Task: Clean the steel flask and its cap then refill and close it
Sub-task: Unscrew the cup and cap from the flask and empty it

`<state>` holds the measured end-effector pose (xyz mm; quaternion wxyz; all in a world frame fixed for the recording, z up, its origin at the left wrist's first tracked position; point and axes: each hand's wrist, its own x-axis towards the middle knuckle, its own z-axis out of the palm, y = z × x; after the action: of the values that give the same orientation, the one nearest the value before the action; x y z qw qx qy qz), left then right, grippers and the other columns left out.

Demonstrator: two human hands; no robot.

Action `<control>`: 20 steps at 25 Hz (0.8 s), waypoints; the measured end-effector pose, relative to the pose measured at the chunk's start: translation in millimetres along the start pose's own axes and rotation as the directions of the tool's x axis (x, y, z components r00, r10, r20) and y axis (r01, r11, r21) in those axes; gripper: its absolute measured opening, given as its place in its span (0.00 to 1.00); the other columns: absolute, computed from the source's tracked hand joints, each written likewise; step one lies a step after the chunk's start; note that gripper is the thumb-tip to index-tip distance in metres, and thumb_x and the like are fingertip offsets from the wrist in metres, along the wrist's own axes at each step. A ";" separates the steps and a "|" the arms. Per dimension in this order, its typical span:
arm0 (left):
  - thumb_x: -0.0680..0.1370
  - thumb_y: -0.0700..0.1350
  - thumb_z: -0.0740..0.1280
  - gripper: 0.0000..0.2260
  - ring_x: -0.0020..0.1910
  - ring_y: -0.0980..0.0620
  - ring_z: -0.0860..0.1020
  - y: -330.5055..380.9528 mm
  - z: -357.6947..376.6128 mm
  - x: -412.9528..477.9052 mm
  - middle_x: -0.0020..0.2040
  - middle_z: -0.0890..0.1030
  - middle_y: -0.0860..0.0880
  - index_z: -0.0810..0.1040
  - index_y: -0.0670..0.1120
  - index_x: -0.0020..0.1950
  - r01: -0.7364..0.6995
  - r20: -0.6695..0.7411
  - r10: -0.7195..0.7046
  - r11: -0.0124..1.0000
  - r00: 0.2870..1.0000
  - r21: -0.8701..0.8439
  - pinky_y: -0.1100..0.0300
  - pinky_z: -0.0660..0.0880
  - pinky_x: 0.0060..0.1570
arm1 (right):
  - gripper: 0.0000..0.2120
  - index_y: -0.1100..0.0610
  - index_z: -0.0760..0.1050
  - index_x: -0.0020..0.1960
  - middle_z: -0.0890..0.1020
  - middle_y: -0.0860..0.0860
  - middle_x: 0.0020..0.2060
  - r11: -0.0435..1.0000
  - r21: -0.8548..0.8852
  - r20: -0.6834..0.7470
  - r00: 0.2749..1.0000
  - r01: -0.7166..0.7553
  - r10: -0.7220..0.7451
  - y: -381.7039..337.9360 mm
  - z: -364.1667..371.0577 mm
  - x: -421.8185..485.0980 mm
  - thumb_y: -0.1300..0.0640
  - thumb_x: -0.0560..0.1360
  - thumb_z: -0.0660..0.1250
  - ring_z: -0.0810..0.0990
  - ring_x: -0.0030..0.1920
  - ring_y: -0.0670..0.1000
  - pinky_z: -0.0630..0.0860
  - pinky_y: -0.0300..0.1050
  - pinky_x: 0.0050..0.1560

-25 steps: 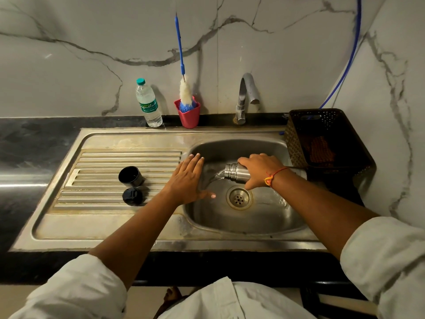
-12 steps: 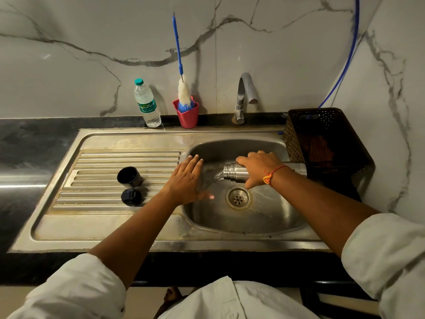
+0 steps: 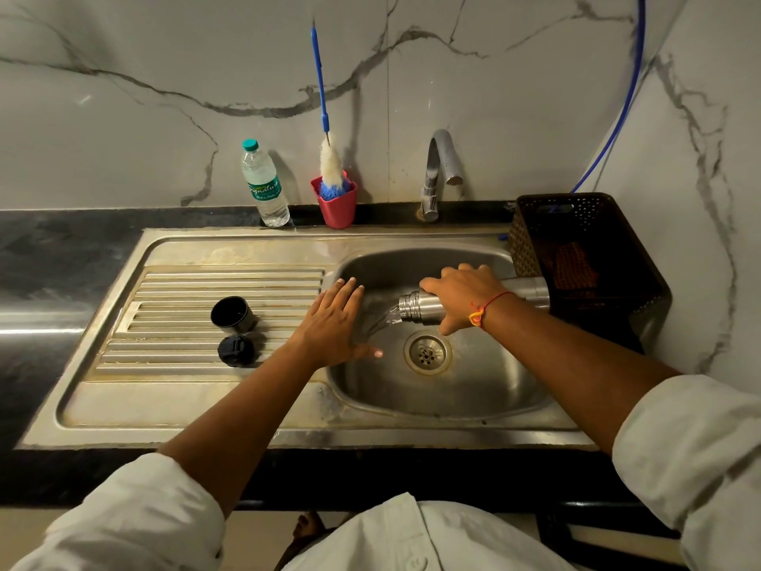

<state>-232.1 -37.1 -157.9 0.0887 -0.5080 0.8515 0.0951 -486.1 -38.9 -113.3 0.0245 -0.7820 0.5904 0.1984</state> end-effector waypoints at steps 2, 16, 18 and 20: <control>0.72 0.74 0.64 0.55 0.82 0.42 0.41 0.4 0.4 -0.3 0.84 0.44 0.42 0.43 0.43 0.83 0.002 -0.003 -0.002 1.000 1.000 0.003 0.45 0.43 0.80 | 0.37 0.45 0.67 0.67 0.76 0.53 0.58 1.000 -0.010 -0.001 1.000 0.000 0.000 -0.9 -1.9 -0.4 0.38 0.63 0.75 0.75 0.59 0.59 0.74 0.56 0.53; 0.71 0.75 0.64 0.55 0.82 0.42 0.41 -1.1 5.1 -1.7 0.84 0.43 0.43 0.43 0.44 0.84 0.018 0.008 -0.018 1.000 1.000 -0.009 0.47 0.41 0.79 | 0.38 0.43 0.66 0.69 0.76 0.55 0.60 0.987 -0.156 -0.018 0.999 0.030 -0.033 -8.0 -12.9 1.7 0.39 0.63 0.77 0.74 0.60 0.60 0.70 0.57 0.56; 0.71 0.75 0.64 0.55 0.82 0.42 0.41 -1.4 5.6 -1.8 0.84 0.43 0.42 0.43 0.44 0.84 0.017 0.006 -0.017 1.000 1.000 -0.016 0.47 0.41 0.79 | 0.39 0.43 0.66 0.69 0.76 0.55 0.59 0.983 -0.180 -0.023 0.999 0.034 -0.039 -9.1 -14.6 2.2 0.40 0.63 0.77 0.74 0.60 0.60 0.70 0.57 0.56; 0.71 0.75 0.64 0.55 0.82 0.42 0.41 -2.1 6.1 -2.0 0.84 0.43 0.42 0.43 0.43 0.84 0.015 0.003 -0.015 1.000 1.000 -0.014 0.47 0.41 0.79 | 0.38 0.42 0.66 0.69 0.75 0.55 0.59 0.977 -0.211 -0.030 0.998 0.041 -0.049 -10.5 -16.5 1.8 0.41 0.63 0.77 0.74 0.60 0.60 0.70 0.57 0.56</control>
<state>-229.0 -34.8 -163.5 0.0872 -0.5149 0.8468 0.1010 -471.2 -41.9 -100.8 -0.0642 -0.7967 0.5485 0.2456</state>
